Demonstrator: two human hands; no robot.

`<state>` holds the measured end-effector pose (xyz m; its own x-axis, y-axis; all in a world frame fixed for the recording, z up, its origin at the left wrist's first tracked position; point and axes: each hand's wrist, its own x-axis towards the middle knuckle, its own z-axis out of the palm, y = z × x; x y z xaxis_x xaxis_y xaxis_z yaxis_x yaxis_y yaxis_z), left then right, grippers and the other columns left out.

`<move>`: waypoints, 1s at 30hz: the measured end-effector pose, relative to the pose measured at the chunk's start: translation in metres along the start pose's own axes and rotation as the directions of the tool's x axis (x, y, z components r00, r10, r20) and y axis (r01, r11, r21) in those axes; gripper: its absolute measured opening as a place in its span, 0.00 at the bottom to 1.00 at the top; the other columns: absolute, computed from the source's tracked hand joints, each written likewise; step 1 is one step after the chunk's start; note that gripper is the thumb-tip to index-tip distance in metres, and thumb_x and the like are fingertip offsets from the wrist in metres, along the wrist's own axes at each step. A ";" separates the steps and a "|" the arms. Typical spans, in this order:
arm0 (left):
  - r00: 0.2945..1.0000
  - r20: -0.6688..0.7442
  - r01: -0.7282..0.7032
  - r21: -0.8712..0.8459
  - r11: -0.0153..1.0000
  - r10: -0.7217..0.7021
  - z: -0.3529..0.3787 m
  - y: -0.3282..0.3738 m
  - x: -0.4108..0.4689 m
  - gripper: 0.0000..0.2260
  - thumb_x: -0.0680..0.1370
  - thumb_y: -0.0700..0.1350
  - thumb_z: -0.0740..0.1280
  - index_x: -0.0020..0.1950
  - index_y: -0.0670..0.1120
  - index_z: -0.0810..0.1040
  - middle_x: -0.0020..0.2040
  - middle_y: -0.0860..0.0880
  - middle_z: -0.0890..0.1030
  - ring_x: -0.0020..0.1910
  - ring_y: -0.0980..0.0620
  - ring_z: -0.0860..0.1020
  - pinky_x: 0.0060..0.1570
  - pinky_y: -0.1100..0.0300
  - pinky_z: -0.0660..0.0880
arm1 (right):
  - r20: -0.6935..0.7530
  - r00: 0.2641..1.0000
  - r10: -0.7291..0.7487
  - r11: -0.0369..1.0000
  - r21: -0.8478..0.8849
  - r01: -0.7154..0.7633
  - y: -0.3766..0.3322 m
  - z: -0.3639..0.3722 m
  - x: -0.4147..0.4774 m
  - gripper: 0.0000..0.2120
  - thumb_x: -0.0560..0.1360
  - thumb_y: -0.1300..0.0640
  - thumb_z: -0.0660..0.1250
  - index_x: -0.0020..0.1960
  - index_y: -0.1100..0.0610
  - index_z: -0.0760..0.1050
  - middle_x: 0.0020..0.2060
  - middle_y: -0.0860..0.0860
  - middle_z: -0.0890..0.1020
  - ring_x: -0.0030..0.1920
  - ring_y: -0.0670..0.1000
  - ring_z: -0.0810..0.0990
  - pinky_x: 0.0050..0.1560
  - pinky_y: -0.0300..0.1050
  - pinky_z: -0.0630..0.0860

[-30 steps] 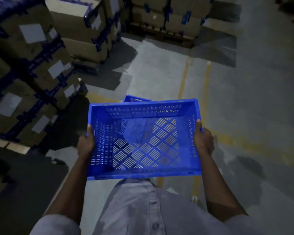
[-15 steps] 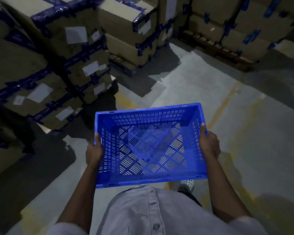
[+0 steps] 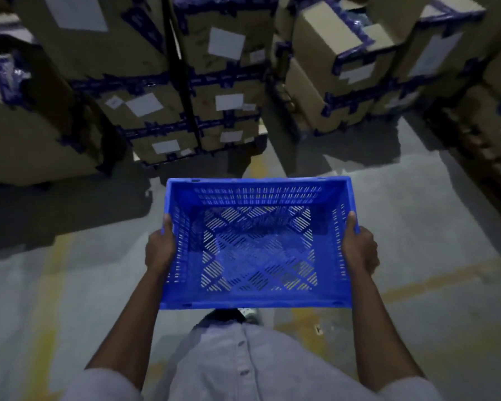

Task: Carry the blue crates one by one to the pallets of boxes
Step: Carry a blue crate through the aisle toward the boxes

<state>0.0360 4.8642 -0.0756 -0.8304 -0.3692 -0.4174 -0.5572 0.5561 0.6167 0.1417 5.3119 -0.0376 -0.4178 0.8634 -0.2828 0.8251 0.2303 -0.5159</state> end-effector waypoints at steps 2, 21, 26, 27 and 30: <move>0.999 -0.021 0.042 -0.025 0.999 -0.043 0.008 0.003 -0.001 0.48 0.79 0.85 0.47 0.49 0.43 0.84 0.45 0.42 0.85 0.41 0.41 0.83 0.41 0.49 0.74 | 0.043 0.999 -0.034 0.999 -0.003 0.034 -0.014 0.003 0.022 0.44 0.79 0.18 0.47 0.58 0.54 0.82 0.56 0.64 0.85 0.57 0.68 0.84 0.61 0.62 0.77; 0.945 -0.154 0.275 -0.111 0.955 -0.290 0.106 0.049 0.009 0.45 0.81 0.83 0.49 0.48 0.42 0.82 0.43 0.44 0.86 0.41 0.40 0.86 0.42 0.49 0.78 | 0.287 0.940 -0.182 0.978 -0.050 0.204 -0.077 0.057 0.191 0.42 0.79 0.17 0.45 0.50 0.50 0.79 0.45 0.54 0.84 0.45 0.60 0.84 0.53 0.57 0.79; 0.921 -0.199 0.315 -0.120 0.942 -0.333 0.189 0.000 0.075 0.49 0.81 0.83 0.48 0.47 0.38 0.82 0.41 0.40 0.84 0.41 0.38 0.82 0.42 0.46 0.73 | 0.309 0.931 -0.194 0.967 -0.097 0.234 -0.052 0.155 0.250 0.43 0.79 0.16 0.44 0.52 0.51 0.79 0.48 0.55 0.84 0.50 0.62 0.83 0.54 0.58 0.79; 0.920 -0.201 0.316 -0.123 0.941 -0.335 0.207 -0.016 0.089 0.49 0.82 0.83 0.49 0.47 0.37 0.82 0.41 0.40 0.84 0.41 0.38 0.82 0.41 0.46 0.73 | 0.320 0.928 -0.190 0.963 -0.123 0.240 -0.047 0.180 0.262 0.43 0.78 0.16 0.44 0.52 0.51 0.79 0.49 0.55 0.84 0.50 0.62 0.83 0.55 0.59 0.80; 0.903 -0.211 0.340 -0.178 0.923 -0.374 0.267 -0.071 0.122 0.49 0.83 0.81 0.49 0.47 0.34 0.80 0.41 0.37 0.84 0.40 0.36 0.82 0.39 0.48 0.72 | 0.352 0.905 -0.239 0.937 -0.161 0.310 -0.034 0.258 0.300 0.42 0.79 0.16 0.44 0.54 0.50 0.79 0.51 0.55 0.84 0.53 0.62 0.82 0.58 0.60 0.79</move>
<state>-0.0243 4.9785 -0.3491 -0.5427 -0.6985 -0.4665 -0.7979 0.2552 0.5461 -0.1100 5.4469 -0.3137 -0.7089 0.5685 -0.4173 0.7050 0.5557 -0.4406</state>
